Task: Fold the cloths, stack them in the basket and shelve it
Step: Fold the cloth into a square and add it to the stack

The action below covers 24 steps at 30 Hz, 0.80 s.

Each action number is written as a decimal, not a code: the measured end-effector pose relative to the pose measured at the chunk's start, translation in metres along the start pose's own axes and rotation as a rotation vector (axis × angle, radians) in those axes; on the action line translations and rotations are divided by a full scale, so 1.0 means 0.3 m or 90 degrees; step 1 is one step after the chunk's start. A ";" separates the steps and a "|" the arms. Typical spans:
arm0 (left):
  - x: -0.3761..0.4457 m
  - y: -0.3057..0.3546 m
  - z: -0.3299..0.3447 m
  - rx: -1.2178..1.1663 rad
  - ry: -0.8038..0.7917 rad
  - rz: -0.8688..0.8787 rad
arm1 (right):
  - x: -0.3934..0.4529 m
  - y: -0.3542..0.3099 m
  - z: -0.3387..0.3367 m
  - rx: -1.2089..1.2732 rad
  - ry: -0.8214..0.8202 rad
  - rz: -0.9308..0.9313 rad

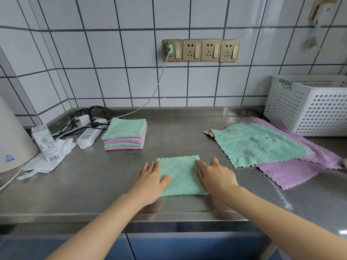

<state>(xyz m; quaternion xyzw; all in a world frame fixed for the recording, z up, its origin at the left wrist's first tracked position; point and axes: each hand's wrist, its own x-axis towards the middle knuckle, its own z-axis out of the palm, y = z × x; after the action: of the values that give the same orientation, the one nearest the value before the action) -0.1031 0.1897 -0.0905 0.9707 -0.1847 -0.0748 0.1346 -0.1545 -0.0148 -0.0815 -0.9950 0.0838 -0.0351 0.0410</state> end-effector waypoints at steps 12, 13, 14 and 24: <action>0.021 0.035 -0.074 -0.981 0.029 -0.249 | -0.014 0.004 0.005 0.032 0.001 0.017; 0.008 0.037 -0.084 -0.987 -0.013 -0.244 | -0.008 0.009 0.006 0.051 -0.009 0.022; -0.003 0.039 -0.088 -0.972 -0.041 -0.229 | -0.002 0.016 0.005 0.087 -0.018 0.030; 0.095 -0.087 -0.279 -0.976 0.135 -0.013 | 0.169 -0.107 -0.111 0.850 -0.144 0.051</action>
<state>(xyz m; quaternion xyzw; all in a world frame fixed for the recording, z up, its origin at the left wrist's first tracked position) -0.0519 0.2219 -0.0211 0.6100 -0.0582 -0.0898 0.7852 -0.1019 0.0056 -0.0425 -0.7503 0.0759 0.0265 0.6562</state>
